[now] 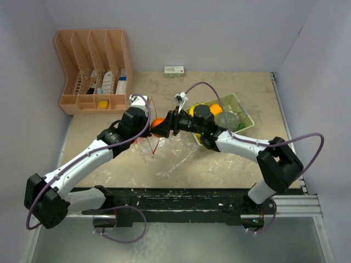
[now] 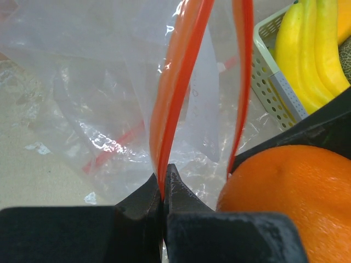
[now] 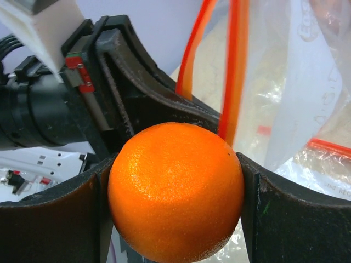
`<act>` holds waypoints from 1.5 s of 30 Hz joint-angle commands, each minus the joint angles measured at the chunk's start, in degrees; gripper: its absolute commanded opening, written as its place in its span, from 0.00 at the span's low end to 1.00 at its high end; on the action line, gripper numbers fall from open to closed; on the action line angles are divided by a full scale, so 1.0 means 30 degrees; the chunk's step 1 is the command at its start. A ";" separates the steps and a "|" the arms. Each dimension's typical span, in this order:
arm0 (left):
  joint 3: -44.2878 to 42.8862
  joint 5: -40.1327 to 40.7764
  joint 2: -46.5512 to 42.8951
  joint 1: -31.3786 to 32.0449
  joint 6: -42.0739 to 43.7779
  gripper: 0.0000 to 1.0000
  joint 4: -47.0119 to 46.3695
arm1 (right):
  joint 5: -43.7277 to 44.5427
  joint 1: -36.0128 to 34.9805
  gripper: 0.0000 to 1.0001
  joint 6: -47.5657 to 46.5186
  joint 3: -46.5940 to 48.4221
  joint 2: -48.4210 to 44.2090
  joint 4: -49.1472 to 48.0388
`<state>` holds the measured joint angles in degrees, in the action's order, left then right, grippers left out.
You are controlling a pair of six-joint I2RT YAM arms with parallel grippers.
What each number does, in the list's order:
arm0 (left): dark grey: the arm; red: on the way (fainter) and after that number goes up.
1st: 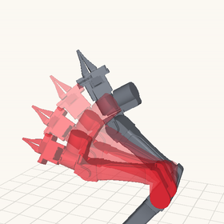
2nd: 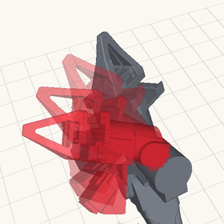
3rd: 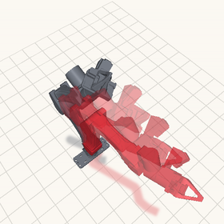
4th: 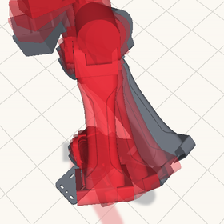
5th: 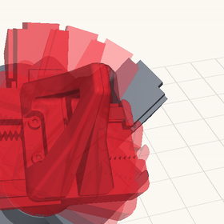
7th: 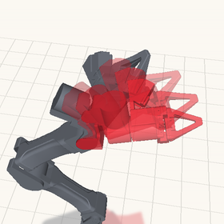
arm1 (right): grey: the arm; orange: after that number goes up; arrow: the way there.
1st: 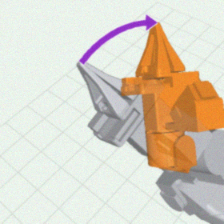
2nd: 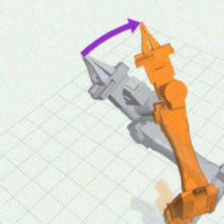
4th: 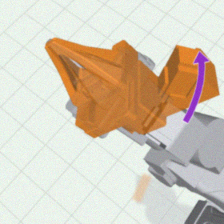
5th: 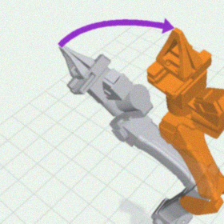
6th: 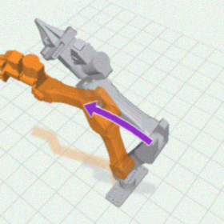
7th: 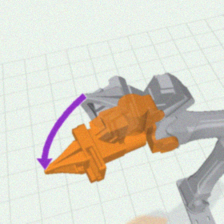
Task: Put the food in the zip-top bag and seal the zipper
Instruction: Place the fake fruit in the zipper food storage bag.
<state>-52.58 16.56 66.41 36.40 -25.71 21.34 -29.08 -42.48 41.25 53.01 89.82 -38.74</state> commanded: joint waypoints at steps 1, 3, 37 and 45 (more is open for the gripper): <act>0.0174 -0.0583 -0.0526 -0.0081 -0.0472 0.00 -0.1116 | 0.0799 -0.0100 0.36 0.1178 0.0361 0.0496 -0.2488; 0.0253 -0.0696 -0.0613 -0.0085 -0.0523 0.00 -0.1181 | 0.1725 -0.0107 0.35 0.1099 0.0397 0.0570 -0.1745; -0.0053 0.0297 0.0119 -0.0090 -0.0423 0.00 -0.1633 | -0.1053 -0.1853 0.33 -0.1385 -0.2203 -0.1133 -0.3016; 0.0048 -0.0249 -0.0286 -0.0077 -0.0502 0.00 -0.1524 | 0.1240 -0.1928 0.33 -0.1706 -0.1243 0.0256 -0.1478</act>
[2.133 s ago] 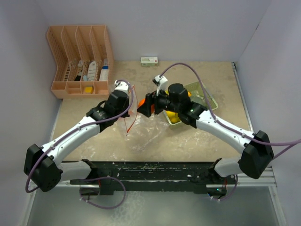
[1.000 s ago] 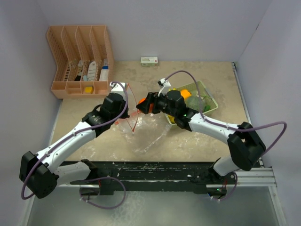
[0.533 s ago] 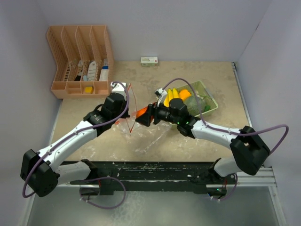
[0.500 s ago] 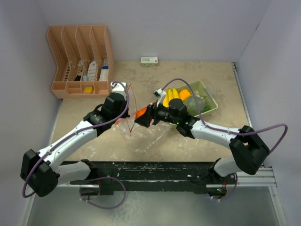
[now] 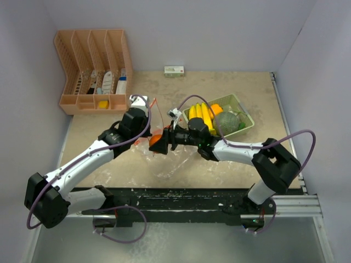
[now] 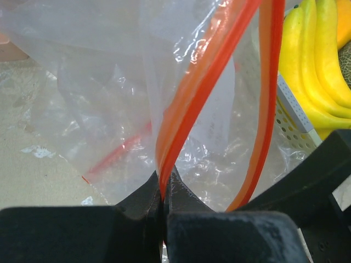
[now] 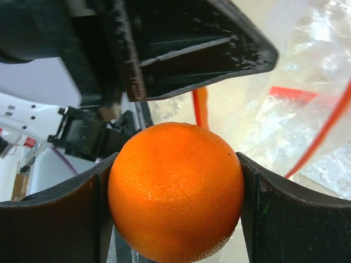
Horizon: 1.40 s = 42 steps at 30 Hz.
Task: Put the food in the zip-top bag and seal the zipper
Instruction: Place the fake fruit in the zipper food storage bag.
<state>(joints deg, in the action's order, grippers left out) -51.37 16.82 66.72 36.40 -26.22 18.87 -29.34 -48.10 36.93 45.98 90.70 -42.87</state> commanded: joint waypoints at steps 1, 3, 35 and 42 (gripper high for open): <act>-0.0312 -0.0483 -0.0494 -0.0077 -0.0355 0.00 -0.0714 | 0.1843 -0.0052 0.33 -0.0414 0.1285 0.0016 0.0326; -0.0273 -0.0777 -0.0690 -0.0068 -0.0441 0.00 -0.0656 | 0.2996 -0.0052 0.33 -0.0625 0.1519 0.0010 0.1307; 0.1719 -0.3276 -0.1954 -0.0071 -0.1970 0.00 -0.1793 | 0.8572 -0.0024 0.99 -0.1866 0.6129 0.1061 0.7189; 0.1885 -0.3658 -0.1407 -0.0071 -0.2130 0.00 -0.2357 | 0.8444 -0.0025 0.99 -0.2172 0.6452 0.0819 0.8727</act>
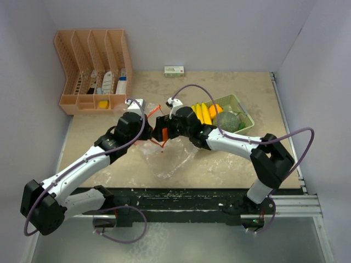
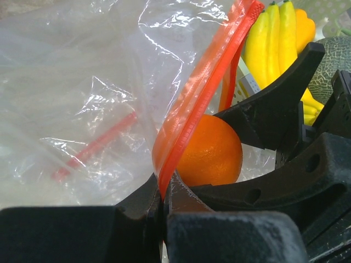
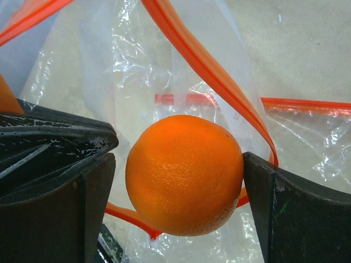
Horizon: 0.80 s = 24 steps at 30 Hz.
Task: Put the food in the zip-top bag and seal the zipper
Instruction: Place the fake fruit in the zipper food storage bag.
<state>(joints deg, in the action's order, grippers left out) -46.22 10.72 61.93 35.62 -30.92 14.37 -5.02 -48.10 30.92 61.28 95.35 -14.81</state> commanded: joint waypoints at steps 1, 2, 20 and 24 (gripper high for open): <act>0.0185 -0.1598 0.0227 0.0186 -0.0564 0.00 -0.0878 | 0.0326 -0.0027 0.99 -0.0176 0.1398 -0.0810 -0.0440; 0.0235 -0.1569 0.0257 0.0197 -0.0564 0.00 -0.0928 | 0.0347 -0.0023 1.00 -0.0170 0.1488 -0.0904 -0.0174; 0.1461 -0.2355 0.1207 -0.0941 -0.1356 0.00 -0.2324 | 0.4011 -0.0001 1.00 -0.1888 0.1866 -0.2622 0.3763; 0.1543 -0.2288 0.0952 -0.0952 -0.1356 0.00 -0.2157 | 0.4694 0.0567 0.96 -0.0972 0.0769 -0.2858 0.3990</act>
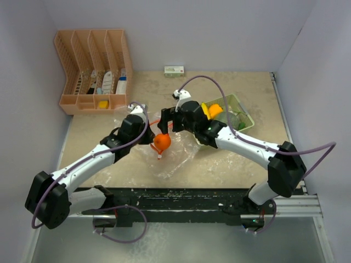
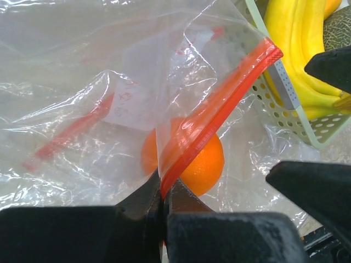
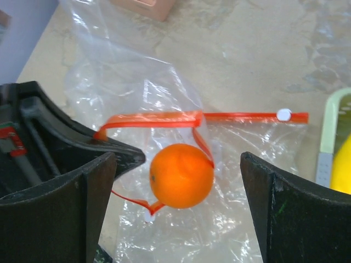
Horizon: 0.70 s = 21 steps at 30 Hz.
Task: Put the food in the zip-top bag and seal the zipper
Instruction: Place the fake fruit in the zipper food storage bag.
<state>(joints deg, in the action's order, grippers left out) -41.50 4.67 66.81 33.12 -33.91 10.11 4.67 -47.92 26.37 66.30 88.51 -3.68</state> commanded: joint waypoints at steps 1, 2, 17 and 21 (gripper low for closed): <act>-0.0019 -0.0315 -0.0691 -0.0129 -0.0379 0.00 -0.0733 | 0.1309 0.0829 0.93 0.0854 -0.1222 -0.0634 0.0234; -0.0025 -0.0320 -0.0741 -0.0130 -0.0385 0.00 -0.0711 | 0.1099 0.1000 0.90 0.1054 -0.1532 -0.0747 0.0071; -0.0004 -0.0250 -0.0948 -0.0114 -0.0392 0.00 -0.0625 | -0.0189 0.1706 0.06 0.1378 -0.2275 0.0132 -0.0643; -0.0077 -0.0192 -0.0979 -0.0131 -0.0386 0.00 -0.0601 | 0.1903 0.1703 0.00 0.0352 -0.1903 -0.0226 0.0974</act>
<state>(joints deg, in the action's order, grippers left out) -41.45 4.29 65.54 33.04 -33.91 10.35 5.32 -43.05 29.71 59.09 89.82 -4.67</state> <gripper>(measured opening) 0.004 0.009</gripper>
